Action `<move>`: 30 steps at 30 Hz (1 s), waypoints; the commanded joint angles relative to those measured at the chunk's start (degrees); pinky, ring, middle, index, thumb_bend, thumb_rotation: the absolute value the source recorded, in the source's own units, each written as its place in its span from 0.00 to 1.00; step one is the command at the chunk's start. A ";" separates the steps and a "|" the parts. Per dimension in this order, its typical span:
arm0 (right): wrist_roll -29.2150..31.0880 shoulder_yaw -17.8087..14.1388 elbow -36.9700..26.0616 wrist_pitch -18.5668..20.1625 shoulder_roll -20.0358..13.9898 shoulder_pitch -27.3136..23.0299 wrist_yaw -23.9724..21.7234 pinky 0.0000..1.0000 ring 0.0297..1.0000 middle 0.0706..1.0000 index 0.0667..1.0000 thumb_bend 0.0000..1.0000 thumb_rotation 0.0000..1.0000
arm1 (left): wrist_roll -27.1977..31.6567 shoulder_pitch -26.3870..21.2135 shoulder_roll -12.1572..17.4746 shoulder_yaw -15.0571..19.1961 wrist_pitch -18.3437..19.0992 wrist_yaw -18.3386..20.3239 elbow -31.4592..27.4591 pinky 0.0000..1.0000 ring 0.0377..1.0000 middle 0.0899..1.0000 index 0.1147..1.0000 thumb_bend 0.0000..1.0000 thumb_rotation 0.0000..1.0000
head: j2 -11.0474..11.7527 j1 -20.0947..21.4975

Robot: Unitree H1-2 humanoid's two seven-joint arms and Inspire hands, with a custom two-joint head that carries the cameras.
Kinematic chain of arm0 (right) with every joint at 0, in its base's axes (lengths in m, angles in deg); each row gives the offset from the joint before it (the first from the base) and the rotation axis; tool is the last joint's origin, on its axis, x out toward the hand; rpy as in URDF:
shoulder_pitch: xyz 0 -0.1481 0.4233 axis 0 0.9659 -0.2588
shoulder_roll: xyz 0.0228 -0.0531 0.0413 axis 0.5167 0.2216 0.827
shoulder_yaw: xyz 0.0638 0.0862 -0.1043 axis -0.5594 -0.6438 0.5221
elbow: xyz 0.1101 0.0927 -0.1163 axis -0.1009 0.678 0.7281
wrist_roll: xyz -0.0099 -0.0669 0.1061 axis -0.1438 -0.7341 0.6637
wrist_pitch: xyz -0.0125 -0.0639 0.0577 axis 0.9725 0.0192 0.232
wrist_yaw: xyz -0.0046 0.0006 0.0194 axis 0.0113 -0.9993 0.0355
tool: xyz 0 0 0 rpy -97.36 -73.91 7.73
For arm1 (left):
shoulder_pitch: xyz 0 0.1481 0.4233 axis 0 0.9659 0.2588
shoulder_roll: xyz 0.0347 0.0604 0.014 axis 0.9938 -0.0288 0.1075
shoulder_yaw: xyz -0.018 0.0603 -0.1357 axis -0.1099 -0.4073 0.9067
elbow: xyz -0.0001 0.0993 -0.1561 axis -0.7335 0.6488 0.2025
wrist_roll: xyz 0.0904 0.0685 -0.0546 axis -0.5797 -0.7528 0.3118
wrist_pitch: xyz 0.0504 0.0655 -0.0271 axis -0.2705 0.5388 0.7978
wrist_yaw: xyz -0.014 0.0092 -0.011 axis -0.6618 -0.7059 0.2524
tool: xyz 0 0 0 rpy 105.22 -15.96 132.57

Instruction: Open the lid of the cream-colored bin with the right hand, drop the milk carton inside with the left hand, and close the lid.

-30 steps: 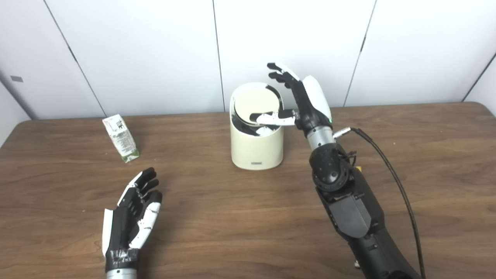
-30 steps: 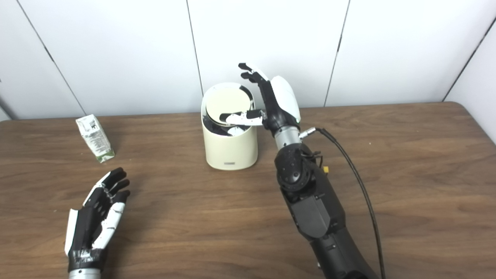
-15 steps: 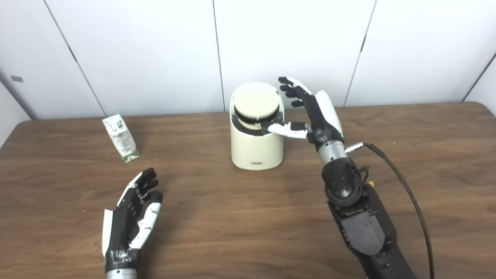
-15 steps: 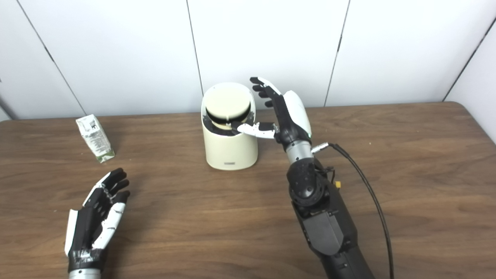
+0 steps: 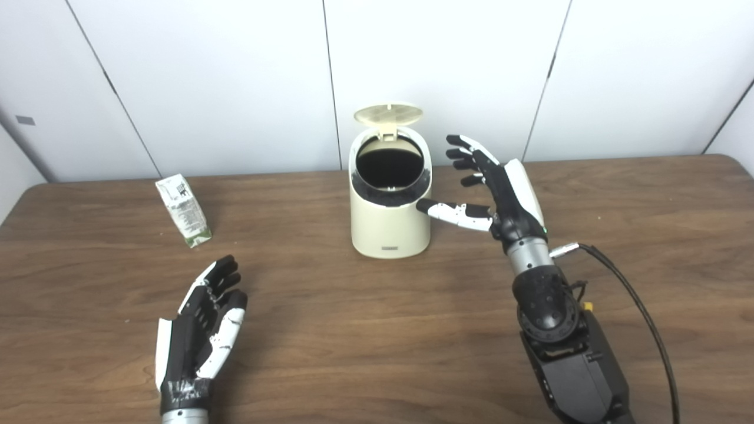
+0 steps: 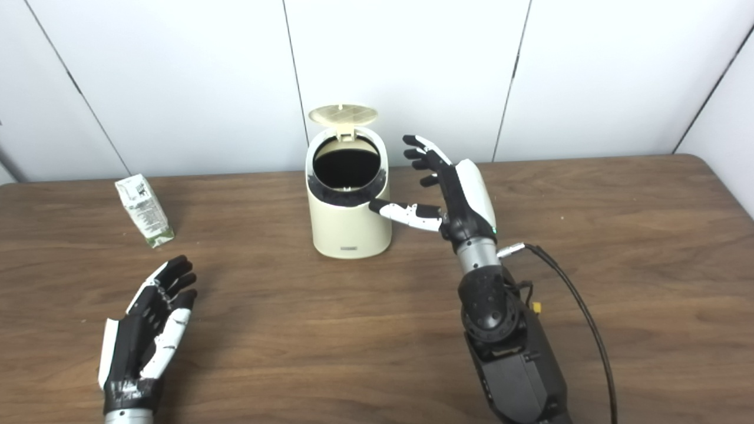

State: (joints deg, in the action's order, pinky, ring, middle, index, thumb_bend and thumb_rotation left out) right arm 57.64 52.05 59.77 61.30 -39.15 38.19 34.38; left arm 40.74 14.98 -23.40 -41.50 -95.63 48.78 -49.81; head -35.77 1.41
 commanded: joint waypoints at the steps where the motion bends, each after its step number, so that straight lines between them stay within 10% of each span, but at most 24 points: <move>1: 0.64 -0.63 -2.78 -0.50 0.39 -0.57 0.16 0.68 0.78 0.77 0.82 0.67 0.33 | 0.03 0.88 -0.19 -0.42 -0.57 -0.36 2.01 0.79 0.82 0.84 0.85 0.54 0.58 | -0.07 0.04; 18: 1.11 -1.15 -7.40 -0.68 -0.43 8.71 -0.90 0.72 0.80 0.79 0.84 0.65 0.34 | -0.14 1.03 -0.23 -0.23 -0.33 -0.55 1.91 0.79 0.82 0.84 0.85 0.55 0.58 | -0.38 -0.20; 30: 0.59 -1.50 -12.31 0.60 -0.84 16.48 -2.17 0.75 0.82 0.82 0.84 0.56 0.54 | 1.16 1.12 0.26 0.14 0.37 -0.02 1.14 0.79 0.82 0.83 0.84 0.57 0.56 | -0.60 0.09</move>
State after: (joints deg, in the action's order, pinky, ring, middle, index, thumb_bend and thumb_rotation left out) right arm 58.20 51.08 49.66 62.21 -39.93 55.11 32.00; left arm 41.29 14.94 -23.23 -41.30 -95.09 48.95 -49.88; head -36.30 1.49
